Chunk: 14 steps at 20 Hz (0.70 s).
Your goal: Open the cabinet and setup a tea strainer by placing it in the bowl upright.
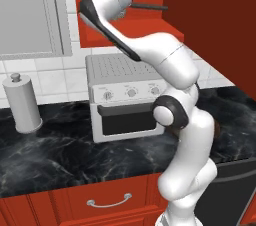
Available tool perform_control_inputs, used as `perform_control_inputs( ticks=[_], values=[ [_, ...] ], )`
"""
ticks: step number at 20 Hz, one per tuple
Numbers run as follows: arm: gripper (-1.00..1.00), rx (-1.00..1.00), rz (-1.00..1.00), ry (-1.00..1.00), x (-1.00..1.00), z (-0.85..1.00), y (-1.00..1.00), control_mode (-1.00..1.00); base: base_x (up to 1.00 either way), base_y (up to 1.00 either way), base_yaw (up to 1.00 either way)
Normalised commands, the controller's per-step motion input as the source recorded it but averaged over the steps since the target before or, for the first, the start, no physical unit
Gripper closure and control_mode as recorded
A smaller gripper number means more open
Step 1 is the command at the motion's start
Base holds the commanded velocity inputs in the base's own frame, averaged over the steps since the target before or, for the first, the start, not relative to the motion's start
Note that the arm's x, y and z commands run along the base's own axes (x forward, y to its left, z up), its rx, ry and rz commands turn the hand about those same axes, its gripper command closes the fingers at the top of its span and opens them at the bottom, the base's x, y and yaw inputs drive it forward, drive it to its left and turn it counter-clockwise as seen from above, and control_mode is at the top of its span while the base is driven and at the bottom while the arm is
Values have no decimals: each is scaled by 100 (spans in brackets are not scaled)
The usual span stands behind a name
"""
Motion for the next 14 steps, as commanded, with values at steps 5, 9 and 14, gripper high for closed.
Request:
perform_control_inputs(
  ticks=[5,9,14],
  values=[
    [100,-2,-16,-3,-100,-2,1,-100,0,0,0],
    [100,-6,-10,-2,-100,-3,-10,-100,0,0,0],
    [100,-10,-14,0,-100,-4,-33,-100,0,0,0]
  ],
)
